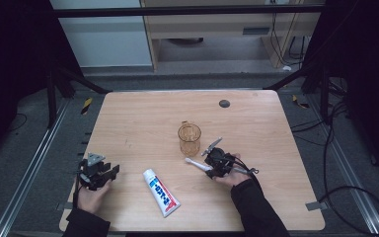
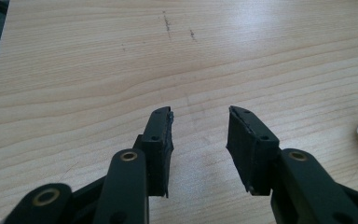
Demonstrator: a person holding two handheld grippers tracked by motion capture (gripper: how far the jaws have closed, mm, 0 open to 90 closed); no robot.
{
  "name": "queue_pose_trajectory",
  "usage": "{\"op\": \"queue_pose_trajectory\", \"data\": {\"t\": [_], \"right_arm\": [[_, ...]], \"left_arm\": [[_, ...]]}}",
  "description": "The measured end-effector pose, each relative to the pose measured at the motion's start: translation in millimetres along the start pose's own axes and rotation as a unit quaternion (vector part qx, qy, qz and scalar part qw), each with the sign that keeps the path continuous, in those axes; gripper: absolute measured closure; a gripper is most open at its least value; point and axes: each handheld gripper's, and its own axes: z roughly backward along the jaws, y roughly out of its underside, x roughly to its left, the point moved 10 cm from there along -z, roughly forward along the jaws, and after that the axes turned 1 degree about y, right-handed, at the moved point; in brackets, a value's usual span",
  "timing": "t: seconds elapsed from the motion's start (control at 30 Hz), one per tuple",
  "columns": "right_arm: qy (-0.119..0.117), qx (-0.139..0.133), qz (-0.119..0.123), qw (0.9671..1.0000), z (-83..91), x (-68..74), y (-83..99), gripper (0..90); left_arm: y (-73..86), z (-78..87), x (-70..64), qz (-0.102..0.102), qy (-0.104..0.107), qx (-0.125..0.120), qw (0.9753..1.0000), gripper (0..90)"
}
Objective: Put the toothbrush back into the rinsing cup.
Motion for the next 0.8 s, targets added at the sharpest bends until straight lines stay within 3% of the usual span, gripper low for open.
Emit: {"op": "queue_pose_trajectory", "data": {"t": [0.7,0.8], "right_arm": [[-0.007,0.016,-0.010,0.9998,-6.5,0.7,1.2,67.5],[-0.012,-0.001,-0.013,0.9998,-0.5,0.6,-0.7,67.7]], "left_arm": [[0.2,0.0,0.0,0.001,0.001,0.000,1.0000,59.3],[0.4,-0.4,0.2,0.002,0.001,0.001,1.0000,59.3]]}}
